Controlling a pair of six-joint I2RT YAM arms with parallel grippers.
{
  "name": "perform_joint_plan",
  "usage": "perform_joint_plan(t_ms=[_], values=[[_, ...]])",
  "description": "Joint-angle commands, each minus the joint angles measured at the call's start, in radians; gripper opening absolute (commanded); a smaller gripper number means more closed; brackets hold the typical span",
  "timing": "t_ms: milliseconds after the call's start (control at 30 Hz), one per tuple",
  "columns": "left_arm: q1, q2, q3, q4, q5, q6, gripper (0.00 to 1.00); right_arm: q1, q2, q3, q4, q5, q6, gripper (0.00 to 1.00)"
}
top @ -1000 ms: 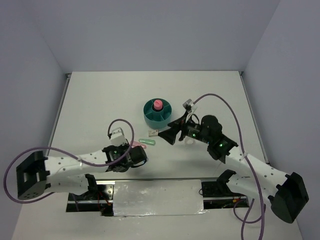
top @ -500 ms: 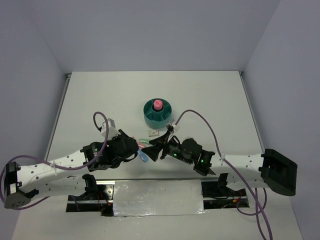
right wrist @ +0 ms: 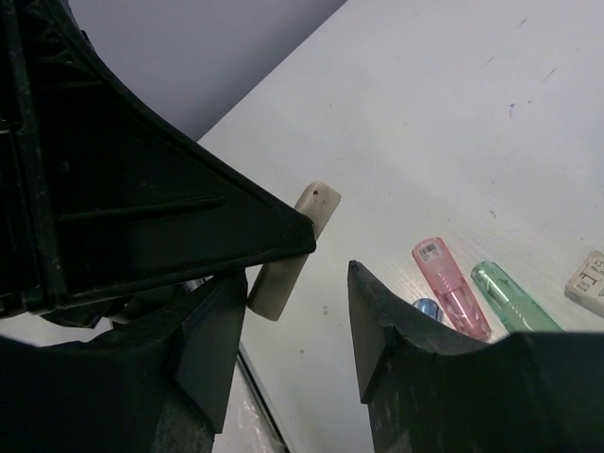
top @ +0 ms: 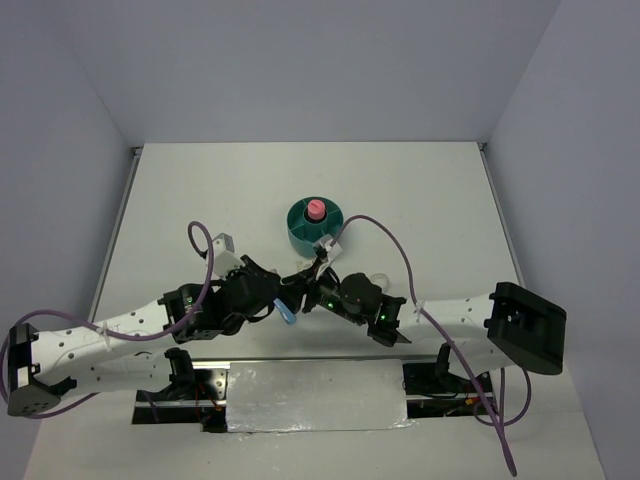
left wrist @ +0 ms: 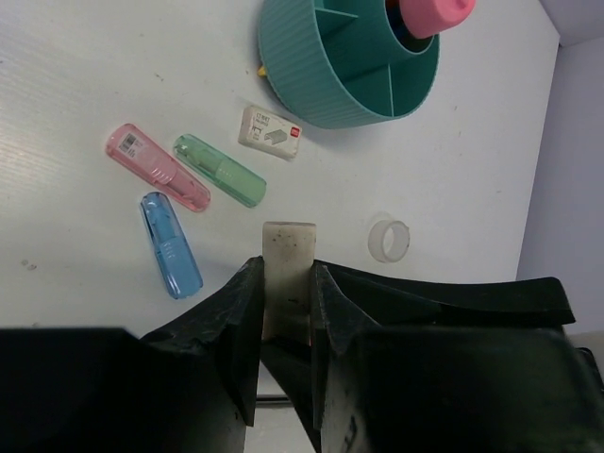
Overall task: Sort the stationery into containers
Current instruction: Place the stationery in the storage box.
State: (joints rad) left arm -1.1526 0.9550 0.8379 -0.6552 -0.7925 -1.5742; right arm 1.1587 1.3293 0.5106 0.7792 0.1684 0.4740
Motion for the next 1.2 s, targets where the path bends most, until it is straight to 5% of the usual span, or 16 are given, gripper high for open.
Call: perform_joint_plan(t_ms=[0, 167, 267, 333, 367, 433, 467, 567, 667, 733, 833, 900, 1167], values=[[-0.007, -0.015, 0.006, 0.043, 0.001, 0.013, 0.00, 0.007, 0.025, 0.065, 0.066, 0.023, -0.003, 0.52], [-0.007, -0.013, 0.003, 0.048, -0.008, 0.005, 0.00, 0.006, 0.050, 0.074, 0.063, 0.019, 0.017, 0.44], [-0.007, -0.019, -0.006, 0.066, -0.002, 0.019, 0.00, 0.007, 0.041, 0.072, 0.058, 0.040, 0.015, 0.11], [-0.007, -0.027, -0.014, 0.069, -0.004, 0.026, 0.06, 0.007, 0.028, 0.071, 0.034, 0.055, -0.006, 0.01], [-0.007, -0.030, -0.016, 0.065, -0.008, 0.032, 0.16, 0.000, 0.007, 0.068, 0.023, 0.059, -0.020, 0.00], [-0.007, -0.051, -0.016, 0.051, -0.019, 0.034, 0.85, -0.028, -0.021, 0.057, 0.003, 0.016, -0.075, 0.00], [-0.006, -0.061, -0.013, 0.040, -0.036, 0.034, 0.99, -0.089, -0.056, 0.037, 0.002, -0.031, -0.099, 0.00], [-0.006, -0.111, 0.030, -0.062, -0.097, 0.039, 0.99, -0.229, -0.140, 0.040, -0.119, -0.281, -0.214, 0.00], [-0.004, -0.168, 0.089, -0.280, -0.197, -0.012, 0.99, -0.449, -0.223, 0.093, -0.312, -0.394, -0.386, 0.00], [-0.004, -0.225, 0.084, -0.290, -0.205, 0.116, 0.99, -0.523, -0.231, 0.144, -0.436, -0.383, -0.533, 0.00], [-0.004, -0.300, 0.040, -0.140, -0.140, 0.339, 0.99, -0.712, -0.145, 0.302, -0.590, -0.542, -0.681, 0.00], [-0.004, -0.335, 0.020, -0.095, -0.079, 0.483, 0.99, -0.853, -0.024, 0.452, -0.677, -0.812, -0.707, 0.02], [-0.004, -0.430, 0.007, -0.035, 0.067, 0.764, 0.99, -0.941, 0.431, 0.988, -1.099, -1.095, -0.925, 0.03]])
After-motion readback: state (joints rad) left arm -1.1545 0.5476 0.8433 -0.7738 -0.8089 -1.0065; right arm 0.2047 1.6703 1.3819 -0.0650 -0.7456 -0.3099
